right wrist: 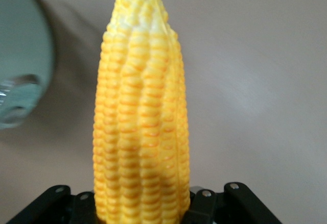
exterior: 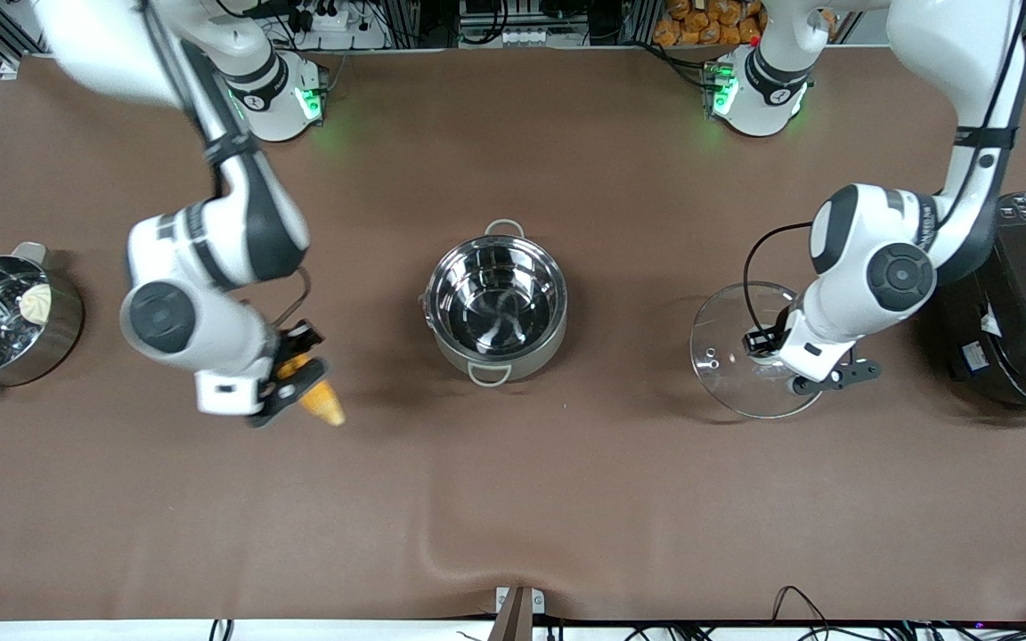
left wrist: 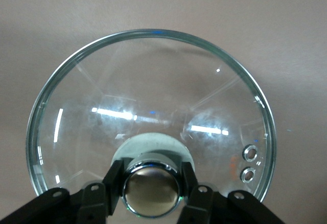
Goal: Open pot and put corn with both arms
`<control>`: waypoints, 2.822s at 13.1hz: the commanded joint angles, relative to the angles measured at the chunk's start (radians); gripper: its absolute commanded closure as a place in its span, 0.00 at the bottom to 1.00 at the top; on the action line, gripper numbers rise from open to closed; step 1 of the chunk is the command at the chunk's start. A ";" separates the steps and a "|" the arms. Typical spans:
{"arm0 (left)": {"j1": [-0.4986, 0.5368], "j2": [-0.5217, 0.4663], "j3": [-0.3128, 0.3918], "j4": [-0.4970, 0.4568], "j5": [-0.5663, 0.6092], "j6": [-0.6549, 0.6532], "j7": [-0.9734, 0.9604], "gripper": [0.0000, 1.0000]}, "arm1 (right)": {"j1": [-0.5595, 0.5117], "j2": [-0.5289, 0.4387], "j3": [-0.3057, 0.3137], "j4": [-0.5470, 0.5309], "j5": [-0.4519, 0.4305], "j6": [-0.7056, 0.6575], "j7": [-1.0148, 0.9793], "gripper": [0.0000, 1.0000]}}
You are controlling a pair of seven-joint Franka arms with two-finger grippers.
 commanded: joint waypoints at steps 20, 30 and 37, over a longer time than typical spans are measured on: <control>0.099 -0.049 -0.015 -0.065 0.003 0.131 0.050 0.00 | 0.489 0.131 -0.014 -0.047 -0.180 0.230 0.502 0.00; 0.119 -0.104 -0.005 0.420 0.014 -0.452 0.051 0.00 | 0.450 0.066 -0.017 -0.036 -0.159 0.162 0.605 0.00; 0.131 -0.280 -0.006 0.430 0.012 -0.566 0.118 0.00 | 0.259 -0.028 -0.017 -0.021 0.057 0.052 0.588 0.00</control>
